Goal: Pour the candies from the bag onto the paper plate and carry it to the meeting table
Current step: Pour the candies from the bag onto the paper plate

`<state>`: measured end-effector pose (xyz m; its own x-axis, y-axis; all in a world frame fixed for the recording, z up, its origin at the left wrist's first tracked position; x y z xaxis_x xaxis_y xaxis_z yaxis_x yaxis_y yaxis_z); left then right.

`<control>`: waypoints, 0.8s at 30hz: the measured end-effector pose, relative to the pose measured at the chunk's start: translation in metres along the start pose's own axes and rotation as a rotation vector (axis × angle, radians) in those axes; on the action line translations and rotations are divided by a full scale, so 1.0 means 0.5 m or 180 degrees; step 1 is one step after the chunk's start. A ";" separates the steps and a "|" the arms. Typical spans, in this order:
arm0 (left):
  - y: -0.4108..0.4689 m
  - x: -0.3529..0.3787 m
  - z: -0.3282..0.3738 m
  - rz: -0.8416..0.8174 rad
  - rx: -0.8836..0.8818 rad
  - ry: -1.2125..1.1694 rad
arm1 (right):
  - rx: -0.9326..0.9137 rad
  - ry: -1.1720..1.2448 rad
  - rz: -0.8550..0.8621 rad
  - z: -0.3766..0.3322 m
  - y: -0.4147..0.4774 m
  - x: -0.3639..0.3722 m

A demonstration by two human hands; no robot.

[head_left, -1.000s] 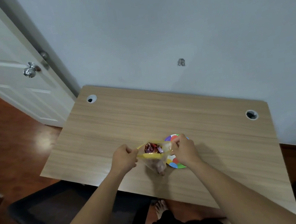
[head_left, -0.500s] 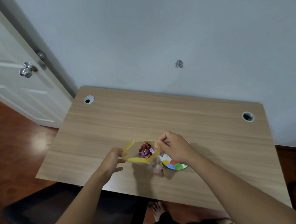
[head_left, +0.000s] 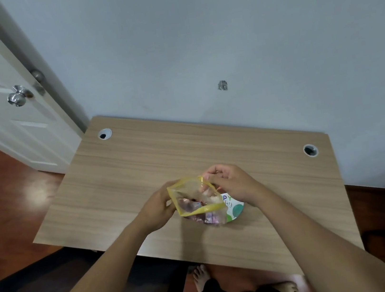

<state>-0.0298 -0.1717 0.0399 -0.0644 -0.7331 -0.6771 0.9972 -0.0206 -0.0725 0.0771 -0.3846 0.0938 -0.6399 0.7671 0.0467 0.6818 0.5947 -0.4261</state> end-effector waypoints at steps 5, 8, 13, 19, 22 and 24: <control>0.004 0.035 0.033 -0.0028 -0.0536 -0.0433 | 0.0181 0.0721 0.0581 0.048 -0.010 -0.054; -0.001 0.062 0.042 -0.0048 -0.0852 -0.0902 | 0.0499 0.1099 0.0742 0.108 -0.013 -0.068; -0.005 0.110 0.057 -0.0257 -0.1159 -0.1343 | 0.0885 0.0991 0.0550 0.199 -0.033 -0.045; -0.012 0.191 0.047 -0.0657 -0.1366 -0.1167 | 0.0757 -0.0103 0.0412 0.249 -0.061 -0.008; -0.004 0.230 0.040 -0.0698 -0.1423 -0.1145 | 0.0566 -0.0429 0.0721 0.316 -0.059 -0.021; -0.001 0.256 0.028 -0.0776 -0.1487 -0.1084 | 0.0546 -0.0367 0.0848 0.351 -0.062 -0.029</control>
<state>-0.0381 -0.2752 -0.0363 -0.1950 -0.9218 -0.3351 0.8281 0.0284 -0.5599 0.0031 -0.4563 -0.0526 -0.4897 0.8520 -0.1852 0.7672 0.3201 -0.5559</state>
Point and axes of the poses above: each hand's wrist, its own y-axis towards the middle knuckle, its own x-axis out of the palm, z = x × y, the point moved 5 cm from there along y, towards the middle knuckle, and after that the axes turned 9 degrees about y, right-handed, at the moved point
